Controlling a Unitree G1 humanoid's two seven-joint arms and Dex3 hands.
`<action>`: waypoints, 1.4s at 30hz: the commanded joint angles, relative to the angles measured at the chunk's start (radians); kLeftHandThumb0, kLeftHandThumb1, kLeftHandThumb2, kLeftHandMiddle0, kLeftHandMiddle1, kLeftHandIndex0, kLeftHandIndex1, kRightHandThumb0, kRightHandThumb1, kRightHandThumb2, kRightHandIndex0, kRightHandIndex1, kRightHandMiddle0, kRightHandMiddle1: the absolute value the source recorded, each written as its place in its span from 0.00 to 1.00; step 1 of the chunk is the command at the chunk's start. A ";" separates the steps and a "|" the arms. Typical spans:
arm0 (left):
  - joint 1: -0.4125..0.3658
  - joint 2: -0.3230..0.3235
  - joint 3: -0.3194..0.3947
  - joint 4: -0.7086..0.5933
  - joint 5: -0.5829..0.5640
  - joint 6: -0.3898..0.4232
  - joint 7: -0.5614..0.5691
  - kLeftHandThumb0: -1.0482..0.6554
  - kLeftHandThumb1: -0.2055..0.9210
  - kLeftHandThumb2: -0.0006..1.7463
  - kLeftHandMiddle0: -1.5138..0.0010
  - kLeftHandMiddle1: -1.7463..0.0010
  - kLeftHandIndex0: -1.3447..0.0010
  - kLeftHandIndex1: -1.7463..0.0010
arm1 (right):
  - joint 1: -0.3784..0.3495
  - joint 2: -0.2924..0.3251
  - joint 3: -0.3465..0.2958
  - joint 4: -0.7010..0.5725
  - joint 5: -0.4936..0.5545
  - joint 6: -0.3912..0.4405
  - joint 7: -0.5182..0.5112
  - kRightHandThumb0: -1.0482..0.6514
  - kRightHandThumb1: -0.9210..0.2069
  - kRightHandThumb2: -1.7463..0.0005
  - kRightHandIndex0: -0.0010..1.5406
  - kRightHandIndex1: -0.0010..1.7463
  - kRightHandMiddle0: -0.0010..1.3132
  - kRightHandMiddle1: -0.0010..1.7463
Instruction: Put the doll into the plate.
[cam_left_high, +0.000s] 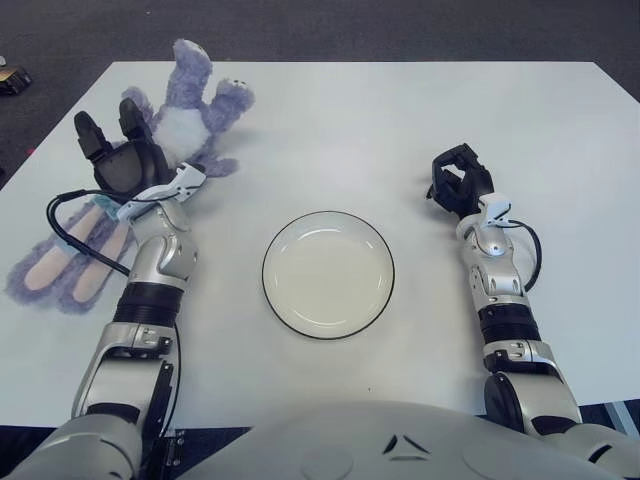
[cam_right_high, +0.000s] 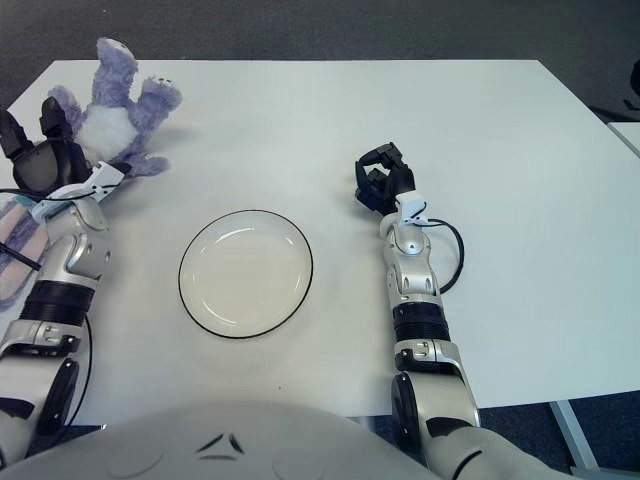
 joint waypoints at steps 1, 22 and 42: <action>0.002 0.058 -0.003 -0.009 -0.030 -0.015 -0.098 0.31 0.85 0.00 0.98 0.99 0.79 0.97 | 0.055 -0.002 0.008 0.047 0.002 0.067 0.009 0.40 0.11 0.63 0.48 0.96 0.24 0.98; 0.016 0.156 -0.029 -0.081 -0.072 0.061 -0.446 0.31 0.87 0.00 0.78 0.95 0.76 0.98 | 0.062 -0.002 0.007 0.028 0.001 0.082 0.007 0.40 0.11 0.63 0.49 0.97 0.24 0.98; 0.015 0.275 -0.076 -0.137 -0.133 0.119 -0.798 0.27 0.89 0.01 0.71 0.92 0.84 1.00 | 0.070 -0.005 0.006 0.006 0.002 0.098 0.009 0.40 0.11 0.63 0.49 0.97 0.24 0.98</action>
